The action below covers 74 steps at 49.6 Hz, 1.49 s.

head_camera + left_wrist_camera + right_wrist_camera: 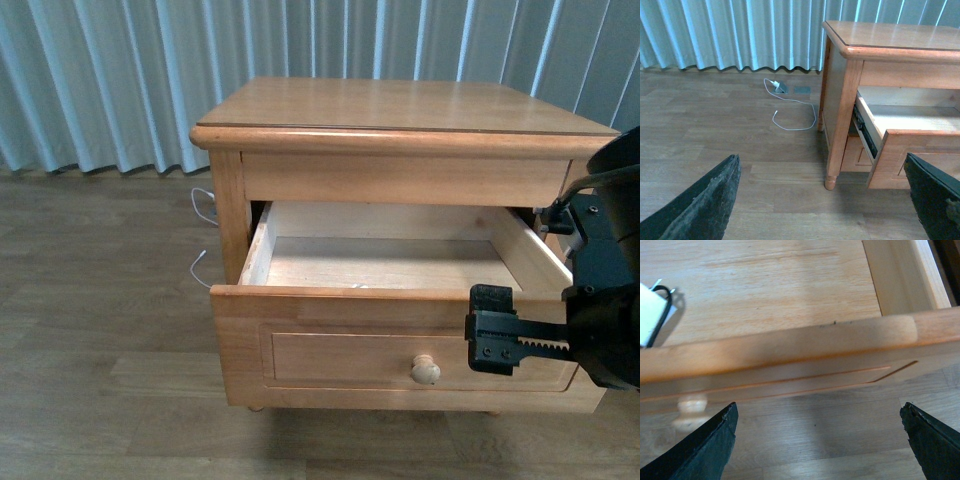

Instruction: Put charger into drawer

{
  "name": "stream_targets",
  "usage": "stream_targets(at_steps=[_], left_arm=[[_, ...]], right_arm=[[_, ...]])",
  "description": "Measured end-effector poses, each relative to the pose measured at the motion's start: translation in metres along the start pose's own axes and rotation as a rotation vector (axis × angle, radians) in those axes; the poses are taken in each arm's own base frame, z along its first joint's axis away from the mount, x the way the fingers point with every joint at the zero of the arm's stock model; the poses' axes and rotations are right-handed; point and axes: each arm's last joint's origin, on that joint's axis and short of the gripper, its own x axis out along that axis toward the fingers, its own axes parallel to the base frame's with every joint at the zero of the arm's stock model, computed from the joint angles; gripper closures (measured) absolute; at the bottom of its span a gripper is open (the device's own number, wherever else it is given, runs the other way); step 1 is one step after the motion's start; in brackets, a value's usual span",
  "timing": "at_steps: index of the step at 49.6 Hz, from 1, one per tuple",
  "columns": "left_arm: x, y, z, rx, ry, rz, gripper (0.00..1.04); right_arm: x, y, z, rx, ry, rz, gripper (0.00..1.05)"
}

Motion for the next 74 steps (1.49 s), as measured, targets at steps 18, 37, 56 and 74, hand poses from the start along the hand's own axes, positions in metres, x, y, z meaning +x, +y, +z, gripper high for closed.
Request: stream_targets(at_steps=[18, 37, 56, 74], left_arm=[[0.000, 0.000, 0.000, 0.000, 0.000, 0.000, 0.06], [0.000, 0.000, 0.000, 0.000, 0.000, 0.000, 0.06], [0.000, 0.000, 0.000, 0.000, 0.000, 0.000, 0.06], [0.000, 0.000, 0.000, 0.000, 0.000, 0.000, 0.06]], right_arm=[[0.056, 0.009, 0.035, 0.091, -0.021, -0.082, 0.08], [0.111, 0.021, 0.077, 0.209, -0.091, -0.139, 0.08], [0.135, 0.023, 0.104, 0.312, -0.167, -0.220, 0.08], [0.138, 0.025, 0.106, 0.355, -0.202, -0.253, 0.08]])
